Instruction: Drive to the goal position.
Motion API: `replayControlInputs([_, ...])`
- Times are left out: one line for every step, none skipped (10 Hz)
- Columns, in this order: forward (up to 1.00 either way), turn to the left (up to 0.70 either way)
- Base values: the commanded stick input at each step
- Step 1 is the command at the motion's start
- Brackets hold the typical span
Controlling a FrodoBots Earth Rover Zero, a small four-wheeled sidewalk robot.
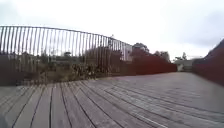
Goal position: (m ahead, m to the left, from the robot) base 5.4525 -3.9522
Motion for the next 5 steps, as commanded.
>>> replayControlInputs([0.00,-1.00])
replayControlInputs([0.00,-1.00])
replayControlInputs([0.00,0.00])
replayControlInputs([0.00,0.00])
replayControlInputs([0.00,0.00])
